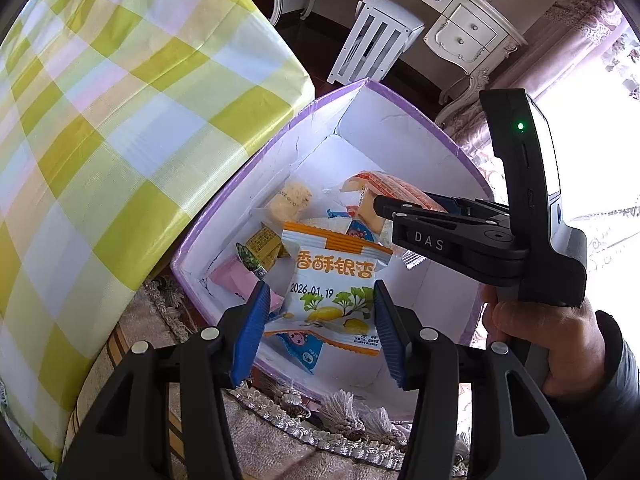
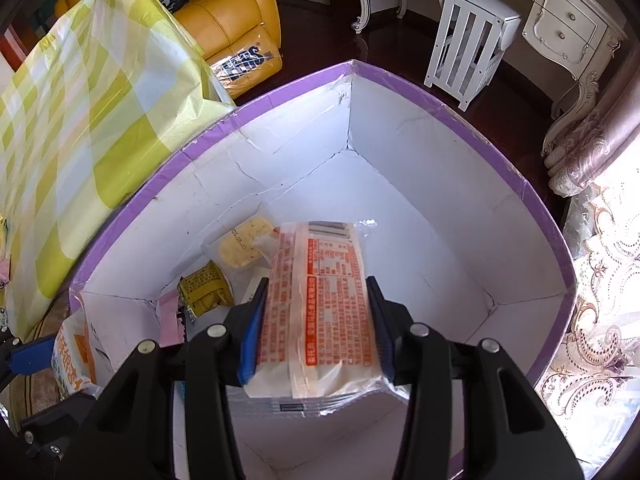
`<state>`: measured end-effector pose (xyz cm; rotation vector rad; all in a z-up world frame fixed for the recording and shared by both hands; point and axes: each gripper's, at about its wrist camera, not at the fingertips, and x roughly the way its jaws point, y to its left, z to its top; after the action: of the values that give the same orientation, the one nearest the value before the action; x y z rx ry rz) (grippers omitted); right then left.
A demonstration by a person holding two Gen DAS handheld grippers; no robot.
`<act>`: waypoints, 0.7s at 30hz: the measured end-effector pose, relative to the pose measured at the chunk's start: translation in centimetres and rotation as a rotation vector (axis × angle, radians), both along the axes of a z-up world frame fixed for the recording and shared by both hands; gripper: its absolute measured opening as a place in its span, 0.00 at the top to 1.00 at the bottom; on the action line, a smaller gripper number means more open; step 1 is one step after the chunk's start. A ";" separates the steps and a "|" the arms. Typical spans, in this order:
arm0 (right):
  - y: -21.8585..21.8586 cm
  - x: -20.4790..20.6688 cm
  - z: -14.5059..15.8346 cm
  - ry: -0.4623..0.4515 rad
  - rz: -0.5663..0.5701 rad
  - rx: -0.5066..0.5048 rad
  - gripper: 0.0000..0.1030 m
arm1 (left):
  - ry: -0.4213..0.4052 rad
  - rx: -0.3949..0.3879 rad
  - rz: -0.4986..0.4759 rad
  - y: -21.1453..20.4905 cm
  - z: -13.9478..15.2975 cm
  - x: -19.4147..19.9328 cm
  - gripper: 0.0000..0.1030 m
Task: Organize snacks
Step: 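Carry both bags into the white purple-rimmed box and open both tools, then move both open tools back over the remaining snacks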
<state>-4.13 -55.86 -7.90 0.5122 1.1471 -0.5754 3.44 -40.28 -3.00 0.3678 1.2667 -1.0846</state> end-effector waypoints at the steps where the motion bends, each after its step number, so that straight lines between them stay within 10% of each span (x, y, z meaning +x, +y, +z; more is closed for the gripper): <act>1: 0.1 0.1 0.0 0.004 -0.001 -0.002 0.54 | 0.001 0.001 -0.002 0.0 0.0 0.0 0.51; 8: 0.4 0.4 0.1 0.013 -0.003 -0.010 0.32 | 0.002 -0.002 0.010 0.1 0.0 0.0 0.29; 21: 2.1 1.4 3.7 -0.067 0.011 -0.058 0.26 | -0.050 -0.066 0.121 2.8 1.9 0.8 0.23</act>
<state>-2.77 -53.79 -4.17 0.4719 1.0667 -0.5762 4.25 -37.46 -1.14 0.2630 1.1909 -1.0061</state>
